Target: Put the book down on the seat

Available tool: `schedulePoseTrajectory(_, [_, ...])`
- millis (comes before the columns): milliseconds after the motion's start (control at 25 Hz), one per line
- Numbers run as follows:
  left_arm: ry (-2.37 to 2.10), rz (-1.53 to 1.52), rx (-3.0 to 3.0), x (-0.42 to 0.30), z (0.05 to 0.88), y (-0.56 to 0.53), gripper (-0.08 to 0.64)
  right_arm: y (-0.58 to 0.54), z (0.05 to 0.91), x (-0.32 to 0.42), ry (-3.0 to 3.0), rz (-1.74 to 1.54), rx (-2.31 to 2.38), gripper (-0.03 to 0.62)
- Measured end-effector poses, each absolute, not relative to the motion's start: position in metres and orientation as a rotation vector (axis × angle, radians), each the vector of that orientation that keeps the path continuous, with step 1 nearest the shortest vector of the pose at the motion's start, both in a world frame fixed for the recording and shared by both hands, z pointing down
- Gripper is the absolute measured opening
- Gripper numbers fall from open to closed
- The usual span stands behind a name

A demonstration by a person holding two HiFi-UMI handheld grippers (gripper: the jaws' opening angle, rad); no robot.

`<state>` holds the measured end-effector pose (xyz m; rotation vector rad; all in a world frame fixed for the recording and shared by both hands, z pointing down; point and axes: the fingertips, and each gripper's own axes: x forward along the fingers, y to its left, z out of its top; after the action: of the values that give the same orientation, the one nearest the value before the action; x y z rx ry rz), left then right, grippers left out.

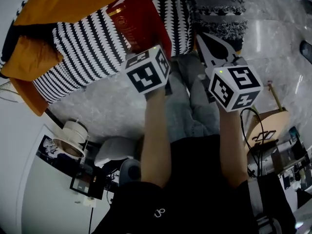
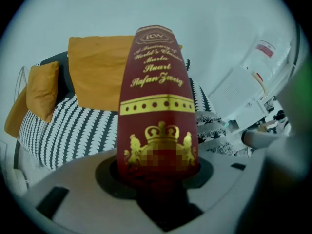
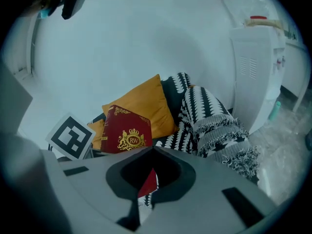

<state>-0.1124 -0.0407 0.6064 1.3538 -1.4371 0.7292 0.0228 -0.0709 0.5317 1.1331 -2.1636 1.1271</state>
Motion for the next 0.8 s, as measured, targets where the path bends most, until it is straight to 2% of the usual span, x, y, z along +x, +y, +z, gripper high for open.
schedulePoseTrajectory(800, [-1.401,0.816,1.183,-0.112,0.659,-0.042,0.207,-0.06,0.58,0.005,-2.014,1.252,0.991,0.011])
